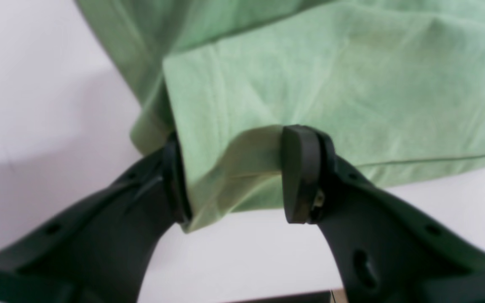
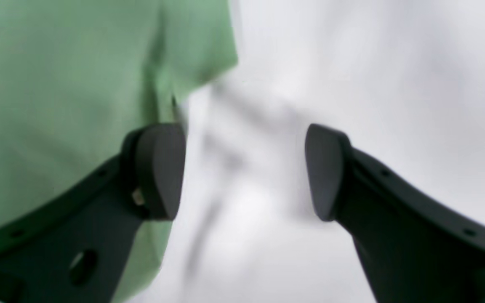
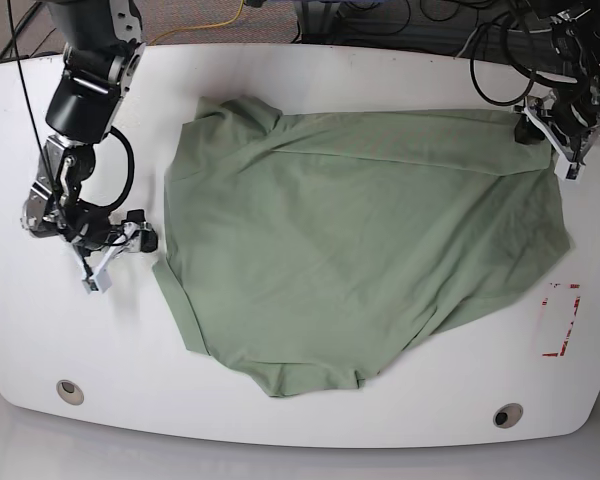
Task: Layout the t-shirt on the table in an organized manner, then fold the t-shirt properly
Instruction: 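Open the right gripper and regrasp the shirt's side edge nearby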
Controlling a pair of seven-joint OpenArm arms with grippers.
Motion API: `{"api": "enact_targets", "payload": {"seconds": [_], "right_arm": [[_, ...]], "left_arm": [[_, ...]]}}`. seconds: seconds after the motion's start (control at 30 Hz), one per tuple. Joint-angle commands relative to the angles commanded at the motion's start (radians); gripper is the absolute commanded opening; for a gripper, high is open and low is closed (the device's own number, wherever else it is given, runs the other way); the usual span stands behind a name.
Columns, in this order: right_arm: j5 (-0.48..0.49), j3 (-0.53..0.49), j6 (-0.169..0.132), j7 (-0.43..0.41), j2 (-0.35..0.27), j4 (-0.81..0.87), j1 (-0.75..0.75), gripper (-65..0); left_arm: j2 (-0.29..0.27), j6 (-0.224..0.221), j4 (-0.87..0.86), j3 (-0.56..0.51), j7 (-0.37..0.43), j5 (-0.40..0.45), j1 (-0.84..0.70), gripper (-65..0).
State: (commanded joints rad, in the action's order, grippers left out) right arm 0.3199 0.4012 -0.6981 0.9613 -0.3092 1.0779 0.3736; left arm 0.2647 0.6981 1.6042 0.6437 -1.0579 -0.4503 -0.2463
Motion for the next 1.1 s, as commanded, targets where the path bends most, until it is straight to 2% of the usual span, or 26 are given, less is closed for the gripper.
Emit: {"api": "enact_targets", "payload": {"seconds": [0.23,0.53,0.6,0.63,0.7,0.77,0.8,0.9,1.0,1.1], "right_arm": [[-0.009,-0.014,0.0,-0.014,0.069,-0.011,-0.005,-22.2],[-0.011,-0.015,0.0,-0.015,0.121,-0.011,-0.005,-23.3],[-0.011,-0.015,0.0,-0.017,0.123,-0.011,-0.005,-28.9],[-0.011,-0.015,0.0,-0.018,0.123,-0.011,-0.006,-34.6],[-0.011,-0.015,0.0,-0.018,0.123,-0.011,-0.014,-50.1],[-0.011,-0.015,0.0,-0.018,0.12,-0.011,-0.025,-62.0],[-0.011,-0.015,0.0,-0.018,0.117,-0.008,-0.031,-65.0],[-0.003,-0.009,0.0,-0.018,0.097,-0.006,-0.054,-62.9],[-0.002,-0.005,0.0,-0.018,0.077,0.021,-0.098,-64.2],[0.0,0.025,0.0,-0.014,0.072,0.124,-0.186,-65.0]], "left_arm": [[0.0,0.0,-0.003,0.069,0.0,0.0,-0.026,-36.4],[0.003,0.0,-0.003,0.106,0.0,0.0,-0.046,-36.4],[0.003,0.0,-0.003,0.106,0.0,0.0,-0.048,-36.4],[0.003,0.0,-0.003,0.106,0.0,0.0,-0.048,-36.4],[0.003,0.0,-0.003,0.107,0.0,0.002,-0.048,-36.4],[0.005,0.0,-0.003,0.107,0.0,0.002,-0.048,-36.4],[0.006,0.0,-0.005,0.107,0.0,0.002,-0.048,-36.4],[0.025,0.0,-0.006,0.095,0.0,0.031,-0.044,-36.4],[0.026,0.0,-0.006,0.075,0.002,0.086,-0.041,-36.4],[0.031,0.0,-0.006,0.066,0.002,0.115,-0.029,-36.4]]}}
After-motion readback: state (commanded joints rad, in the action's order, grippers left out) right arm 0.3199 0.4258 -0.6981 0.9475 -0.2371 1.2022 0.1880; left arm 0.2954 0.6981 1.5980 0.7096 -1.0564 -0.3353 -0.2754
